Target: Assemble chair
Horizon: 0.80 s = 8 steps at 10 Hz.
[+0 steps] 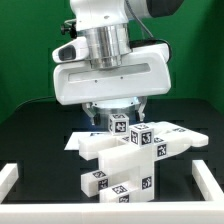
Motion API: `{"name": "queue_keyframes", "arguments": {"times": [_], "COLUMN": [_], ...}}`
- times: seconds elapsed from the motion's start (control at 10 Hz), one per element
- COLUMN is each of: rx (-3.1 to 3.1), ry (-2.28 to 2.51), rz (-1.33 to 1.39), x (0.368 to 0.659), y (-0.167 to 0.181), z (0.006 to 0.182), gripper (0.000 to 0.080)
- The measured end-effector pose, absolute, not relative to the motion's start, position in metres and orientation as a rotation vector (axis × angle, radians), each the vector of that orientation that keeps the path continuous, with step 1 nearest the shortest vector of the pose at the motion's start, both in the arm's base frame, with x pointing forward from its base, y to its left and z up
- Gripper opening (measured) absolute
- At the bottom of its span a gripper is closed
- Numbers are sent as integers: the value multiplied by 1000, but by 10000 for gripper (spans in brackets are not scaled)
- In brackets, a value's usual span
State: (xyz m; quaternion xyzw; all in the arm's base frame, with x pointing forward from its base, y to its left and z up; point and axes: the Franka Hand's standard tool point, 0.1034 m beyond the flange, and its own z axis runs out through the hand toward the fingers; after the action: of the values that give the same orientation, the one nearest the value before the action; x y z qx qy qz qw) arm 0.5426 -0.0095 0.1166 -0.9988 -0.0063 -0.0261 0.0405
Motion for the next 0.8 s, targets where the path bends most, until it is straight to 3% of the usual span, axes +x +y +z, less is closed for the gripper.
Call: {"name": "queue_keyframes", "arguments": {"times": [0.2, 0.3, 0.4, 0.5, 0.8], "rx": [-3085, -3085, -3084, -3081, -3053], "ry": [-74, -55, -16, 81, 378], "rz": [-94, -93, -93, -90, -81], "x": [545, 545, 545, 545, 545], "y": [-11, -11, -11, -11, -11], "z": [116, 116, 116, 116, 116], "gripper": [648, 510, 510, 309, 284]}}
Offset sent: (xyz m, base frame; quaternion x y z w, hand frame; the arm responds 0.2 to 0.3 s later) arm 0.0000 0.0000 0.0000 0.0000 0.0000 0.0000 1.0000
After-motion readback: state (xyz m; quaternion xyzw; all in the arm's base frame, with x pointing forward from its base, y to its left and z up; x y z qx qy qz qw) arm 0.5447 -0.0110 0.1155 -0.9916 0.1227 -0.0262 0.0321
